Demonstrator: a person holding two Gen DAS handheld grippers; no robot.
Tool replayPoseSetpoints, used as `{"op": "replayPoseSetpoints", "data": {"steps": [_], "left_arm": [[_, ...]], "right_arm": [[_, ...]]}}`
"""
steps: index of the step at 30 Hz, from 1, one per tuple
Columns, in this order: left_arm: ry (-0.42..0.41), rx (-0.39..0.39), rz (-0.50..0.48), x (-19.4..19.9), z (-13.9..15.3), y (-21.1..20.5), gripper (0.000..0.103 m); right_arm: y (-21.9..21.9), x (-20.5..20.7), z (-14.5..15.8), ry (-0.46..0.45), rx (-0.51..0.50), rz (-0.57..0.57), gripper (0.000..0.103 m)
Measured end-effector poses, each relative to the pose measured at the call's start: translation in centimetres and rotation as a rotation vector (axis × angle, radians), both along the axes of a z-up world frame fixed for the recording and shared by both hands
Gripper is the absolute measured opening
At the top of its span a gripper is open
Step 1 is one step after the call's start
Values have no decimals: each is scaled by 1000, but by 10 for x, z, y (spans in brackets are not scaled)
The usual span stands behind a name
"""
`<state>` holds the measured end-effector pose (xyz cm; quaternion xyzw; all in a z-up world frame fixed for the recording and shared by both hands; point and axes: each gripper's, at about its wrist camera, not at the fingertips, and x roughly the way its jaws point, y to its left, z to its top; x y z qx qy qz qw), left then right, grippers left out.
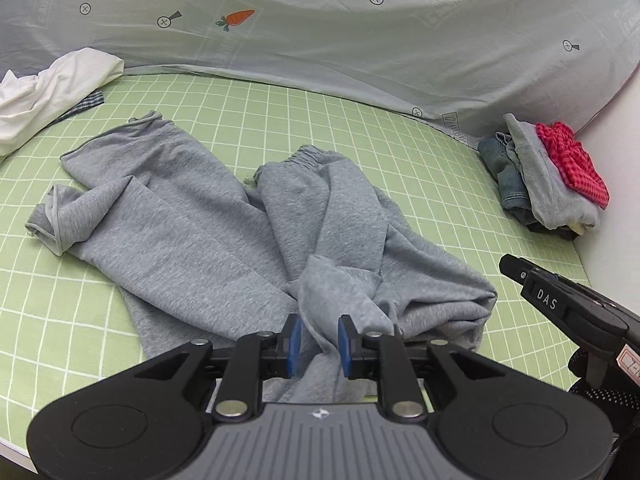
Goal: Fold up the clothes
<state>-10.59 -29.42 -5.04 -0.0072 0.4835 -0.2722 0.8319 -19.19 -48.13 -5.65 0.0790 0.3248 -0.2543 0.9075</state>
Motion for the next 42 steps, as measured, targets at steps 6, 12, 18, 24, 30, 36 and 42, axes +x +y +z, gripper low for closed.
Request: {"op": "replayPoseSetpoints", "data": {"steps": [6,12,18,24,30,36,42], "left_arm": [[14,31,149,35,-8,55,34],[80,93,280,86,-36,112,43],[138,107,289,137,-69,144,52],[153,82,284,176,-88,135,53],[112,123,309,206,-99,111,41],[30,193,324,264,-96,60,15],[-34,131,412,346,-71,14,9]], "right_arm": [[32,38,-9,43,28,83,34],[59,83,-28,126,50,140,44],[55,133,-46,197,-8,105,64],[15,172,-73,227,55,47,74],[-7,210,-104,210,116,110,40],[-51,293,-108,146,124,129,28],[-111,368,-82,49,96,73,15]]}}
